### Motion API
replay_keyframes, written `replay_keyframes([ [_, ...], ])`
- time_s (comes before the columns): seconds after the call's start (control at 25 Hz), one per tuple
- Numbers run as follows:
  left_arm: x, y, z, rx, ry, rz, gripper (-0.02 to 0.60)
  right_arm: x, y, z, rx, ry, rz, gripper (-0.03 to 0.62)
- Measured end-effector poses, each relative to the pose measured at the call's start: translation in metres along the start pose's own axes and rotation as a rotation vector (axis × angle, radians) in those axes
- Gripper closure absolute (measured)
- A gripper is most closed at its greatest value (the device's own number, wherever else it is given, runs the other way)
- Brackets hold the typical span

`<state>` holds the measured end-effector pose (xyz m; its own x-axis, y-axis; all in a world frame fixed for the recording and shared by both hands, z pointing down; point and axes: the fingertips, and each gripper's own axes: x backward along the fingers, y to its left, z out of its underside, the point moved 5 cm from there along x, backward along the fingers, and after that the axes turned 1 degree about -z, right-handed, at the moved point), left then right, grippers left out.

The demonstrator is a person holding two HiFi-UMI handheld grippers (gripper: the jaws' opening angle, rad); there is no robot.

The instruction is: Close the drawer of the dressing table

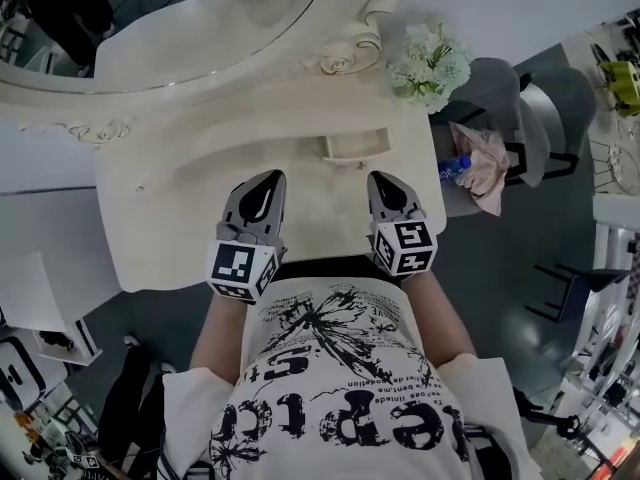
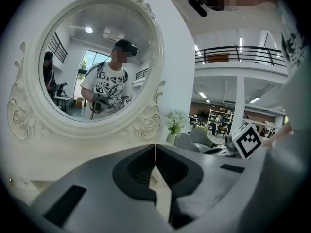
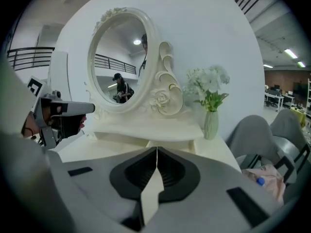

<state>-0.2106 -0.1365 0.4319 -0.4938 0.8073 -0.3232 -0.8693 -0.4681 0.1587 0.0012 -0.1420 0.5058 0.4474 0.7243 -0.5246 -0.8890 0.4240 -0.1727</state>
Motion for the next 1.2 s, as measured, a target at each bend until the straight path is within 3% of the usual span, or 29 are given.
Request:
replay_keyframes([
  [0.2,-0.005,-0.01,0.017,0.068,-0.057,0.061,0.562,-0.015,-0.005,0.024,0.028,0.086,-0.015,0.576],
  [0.44,-0.016,-0.009,0.038,0.014,-0.012,0.025,0.563,-0.04,-0.017,0.054,0.043,0.17,-0.013,0.573],
  [0.64,-0.018,-0.009,0.05,0.03,-0.006,0.004,0.563,-0.059,-0.019,0.066,0.027,0.193,-0.022,0.467],
  [0.84,-0.017,-0.008,0.054,0.04,0.0,-0.02,0.563,-0.067,-0.019,0.061,0.025,0.16,0.04,0.467],
  [1.0,-0.015,-0.008,0.056,0.051,0.006,-0.022,0.563,-0.073,-0.02,0.065,0.004,0.191,0.069,0.468],
  [1.2,-0.015,-0.008,0.055,0.043,0.015,-0.013,0.563,-0.077,-0.023,0.065,-0.015,0.219,0.036,0.487],
])
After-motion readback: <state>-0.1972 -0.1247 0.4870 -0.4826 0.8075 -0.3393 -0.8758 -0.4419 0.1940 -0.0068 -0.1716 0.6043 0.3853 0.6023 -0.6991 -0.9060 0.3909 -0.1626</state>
